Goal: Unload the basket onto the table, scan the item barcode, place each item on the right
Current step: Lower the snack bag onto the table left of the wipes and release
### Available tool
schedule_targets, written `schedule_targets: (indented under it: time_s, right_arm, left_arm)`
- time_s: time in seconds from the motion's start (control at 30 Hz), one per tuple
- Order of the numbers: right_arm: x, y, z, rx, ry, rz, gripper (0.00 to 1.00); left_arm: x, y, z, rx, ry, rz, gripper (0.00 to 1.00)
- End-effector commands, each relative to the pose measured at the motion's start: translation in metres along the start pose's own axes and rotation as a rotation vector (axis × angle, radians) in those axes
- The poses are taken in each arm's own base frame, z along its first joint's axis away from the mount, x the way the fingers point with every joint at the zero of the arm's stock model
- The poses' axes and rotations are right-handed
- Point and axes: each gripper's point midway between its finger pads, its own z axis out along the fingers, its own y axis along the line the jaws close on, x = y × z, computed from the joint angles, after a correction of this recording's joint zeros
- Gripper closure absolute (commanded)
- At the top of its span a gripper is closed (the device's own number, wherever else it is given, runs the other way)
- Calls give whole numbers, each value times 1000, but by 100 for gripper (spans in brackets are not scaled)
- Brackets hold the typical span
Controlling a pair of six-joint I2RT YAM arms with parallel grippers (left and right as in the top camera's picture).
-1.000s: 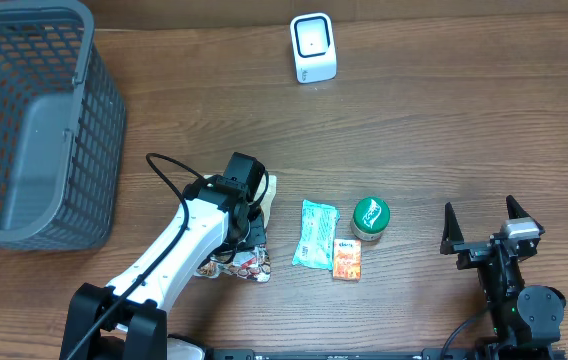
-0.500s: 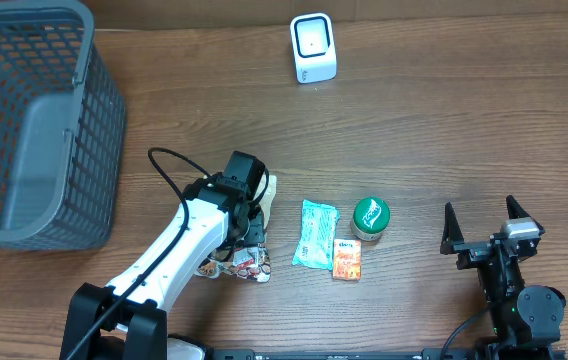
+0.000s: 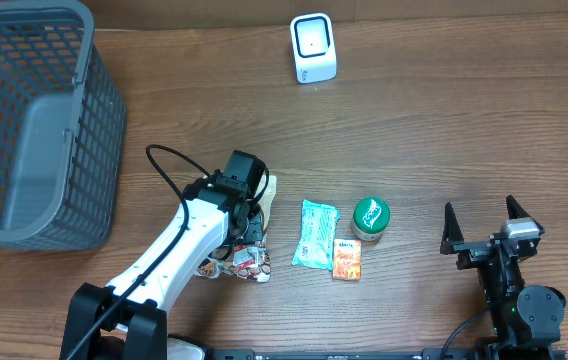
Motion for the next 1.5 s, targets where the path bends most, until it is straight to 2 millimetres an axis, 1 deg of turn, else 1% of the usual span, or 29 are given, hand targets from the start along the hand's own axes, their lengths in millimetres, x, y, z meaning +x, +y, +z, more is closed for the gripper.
schedule_targets:
  time_s: [0.0, 0.1, 0.27, 0.33, 0.6, 0.8, 0.97, 1.17, 1.23, 1.27, 1.3, 1.4, 1.47]
  right_arm:
    - [2, -2, 0, 8, -4, -1, 0]
    - [2, -2, 0, 8, -4, -1, 0]
    - [2, -2, 0, 8, -4, -1, 0]
    - [2, -2, 0, 8, -4, -1, 0]
    - [2, -2, 0, 8, -4, -1, 0]
    - [2, -2, 0, 8, -4, -1, 0]
    - [2, -2, 0, 8, -4, -1, 0]
    - [2, -2, 0, 8, -4, -1, 0]
    - [2, -2, 0, 8, -4, -1, 0]
    - [2, -2, 0, 8, -4, -1, 0]
    - [2, -2, 0, 8, -4, -1, 0]
    - [2, -2, 0, 9, -4, -1, 0]
    - [2, -2, 0, 8, -4, -1, 0]
  left_arm:
    - [3, 4, 4, -30, 2, -37, 69]
    - [10, 8, 9, -40, 19, -46, 67]
    - [18, 11, 15, -50, 35, -42, 68]
    - [17, 10, 16, -46, 28, -43, 69]
    - [7, 5, 16, -24, -10, -33, 83]
    - [6, 4, 15, -24, -11, 68, 88]
    - [4, 3, 14, -21, -18, 108, 89]
    - [4, 3, 14, -21, -18, 108, 87]
    - [4, 3, 14, -20, -15, 108, 75]
    - [6, 3, 14, -19, -9, 109, 71]
    - [7, 3, 14, -14, -2, 109, 69]
    - [9, 1, 14, -4, 8, 110, 70]
    - [7, 1, 11, -6, 2, 110, 70]
